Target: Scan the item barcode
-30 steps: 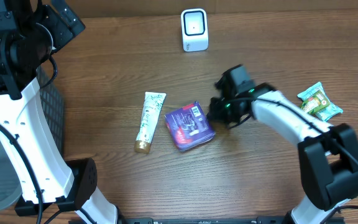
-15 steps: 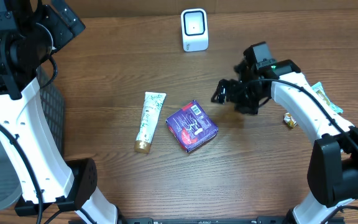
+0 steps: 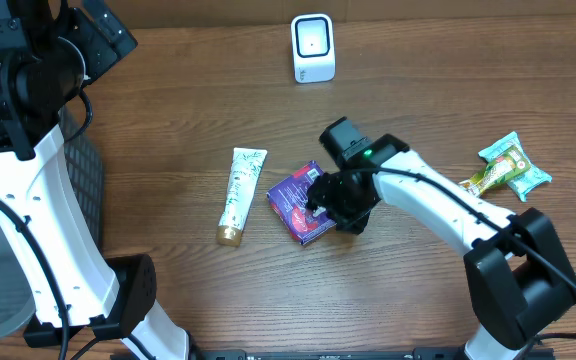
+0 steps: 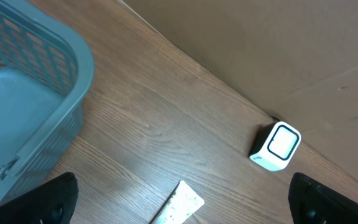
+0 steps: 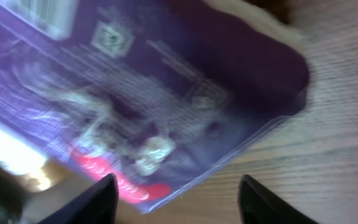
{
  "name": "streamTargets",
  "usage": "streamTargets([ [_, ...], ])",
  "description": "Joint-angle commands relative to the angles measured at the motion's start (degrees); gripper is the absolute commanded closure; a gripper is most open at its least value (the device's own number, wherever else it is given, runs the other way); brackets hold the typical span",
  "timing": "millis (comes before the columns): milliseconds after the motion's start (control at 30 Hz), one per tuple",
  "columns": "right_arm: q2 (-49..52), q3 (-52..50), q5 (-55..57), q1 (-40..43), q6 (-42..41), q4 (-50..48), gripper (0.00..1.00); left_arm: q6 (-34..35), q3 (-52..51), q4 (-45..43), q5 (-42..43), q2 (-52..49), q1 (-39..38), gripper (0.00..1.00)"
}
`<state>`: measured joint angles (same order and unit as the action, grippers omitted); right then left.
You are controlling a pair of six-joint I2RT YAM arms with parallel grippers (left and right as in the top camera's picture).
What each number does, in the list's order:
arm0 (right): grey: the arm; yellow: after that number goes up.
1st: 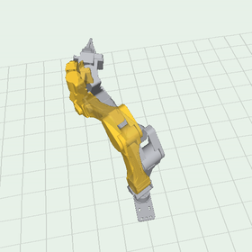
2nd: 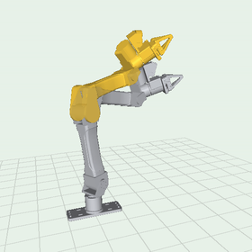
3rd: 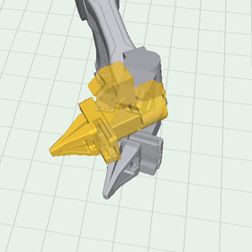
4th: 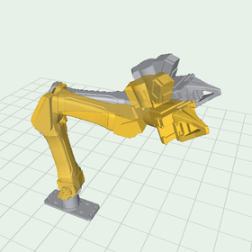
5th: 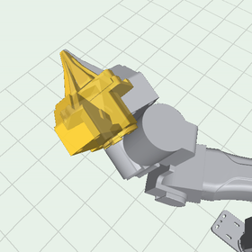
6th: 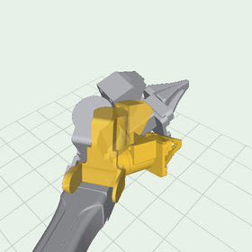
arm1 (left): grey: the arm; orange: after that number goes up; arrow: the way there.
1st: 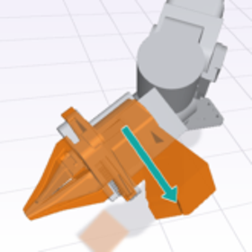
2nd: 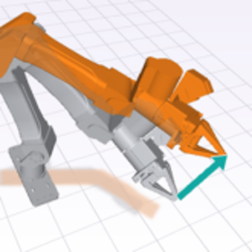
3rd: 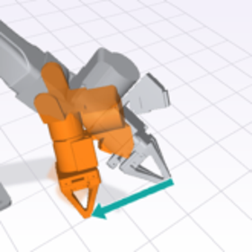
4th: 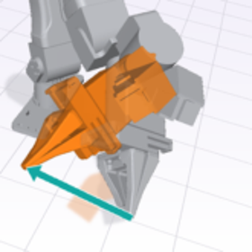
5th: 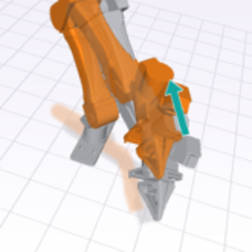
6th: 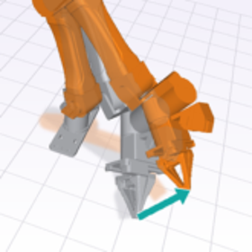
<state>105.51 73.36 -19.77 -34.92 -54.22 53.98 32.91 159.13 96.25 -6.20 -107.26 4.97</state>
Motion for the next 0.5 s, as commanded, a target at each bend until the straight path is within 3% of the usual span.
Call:
streamTargets([
  [0,0.3,-1.1,7.4,-1.6,-8.0,-0.3,0.41,0.5,0.1,0.0,0.1,0.1,-0.1,0.0],
  [267,0.3,-3.8,9.3,-2.7,-11.0,-5.1,0.4,0.5,0.1,0.0,0.1,0.1,-0.1,0.0],
  [333,0.3,-4.6,9.8,-2.7,-10.9,-6.3,0.35,0.5,0.1,0.0,0.1,0.1,-0.1,0.0],
  [467,0.3,-4.1,10.1,-0.5,-1.0,-8.0,0.34,0.5,0.1,0.0,0.1,0.1,-0.1,0.0],
])
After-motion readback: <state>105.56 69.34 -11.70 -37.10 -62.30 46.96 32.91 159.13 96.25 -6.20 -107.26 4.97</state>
